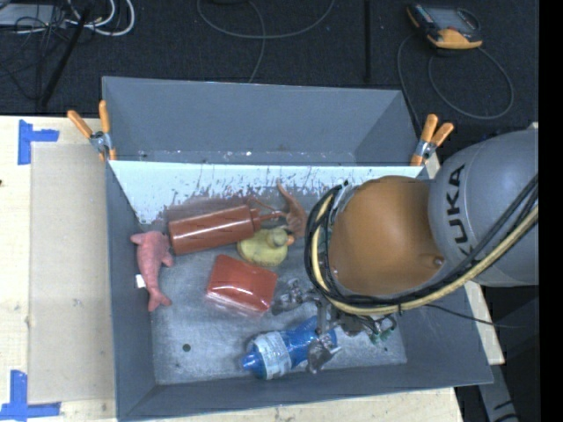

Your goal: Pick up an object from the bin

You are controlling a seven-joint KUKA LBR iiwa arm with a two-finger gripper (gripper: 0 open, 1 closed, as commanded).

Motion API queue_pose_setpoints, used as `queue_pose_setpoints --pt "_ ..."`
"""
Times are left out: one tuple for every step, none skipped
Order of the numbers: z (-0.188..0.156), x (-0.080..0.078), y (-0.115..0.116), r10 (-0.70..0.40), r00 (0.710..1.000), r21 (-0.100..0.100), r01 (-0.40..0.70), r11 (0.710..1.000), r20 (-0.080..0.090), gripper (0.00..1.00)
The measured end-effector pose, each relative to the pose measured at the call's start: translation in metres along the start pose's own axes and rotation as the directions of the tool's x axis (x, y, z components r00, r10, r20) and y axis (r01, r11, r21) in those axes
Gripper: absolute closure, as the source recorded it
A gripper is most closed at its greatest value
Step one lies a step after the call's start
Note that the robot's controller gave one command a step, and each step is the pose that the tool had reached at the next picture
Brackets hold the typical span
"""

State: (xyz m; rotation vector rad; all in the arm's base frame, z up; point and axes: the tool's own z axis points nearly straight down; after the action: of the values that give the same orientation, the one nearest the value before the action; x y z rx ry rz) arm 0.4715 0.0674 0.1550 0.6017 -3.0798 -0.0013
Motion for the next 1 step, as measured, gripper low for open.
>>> queue_pose_setpoints --pt "0.0132 -0.0006 -0.0020 -0.024 1.000 0.001 0.024 1.000 0.001 0.00"
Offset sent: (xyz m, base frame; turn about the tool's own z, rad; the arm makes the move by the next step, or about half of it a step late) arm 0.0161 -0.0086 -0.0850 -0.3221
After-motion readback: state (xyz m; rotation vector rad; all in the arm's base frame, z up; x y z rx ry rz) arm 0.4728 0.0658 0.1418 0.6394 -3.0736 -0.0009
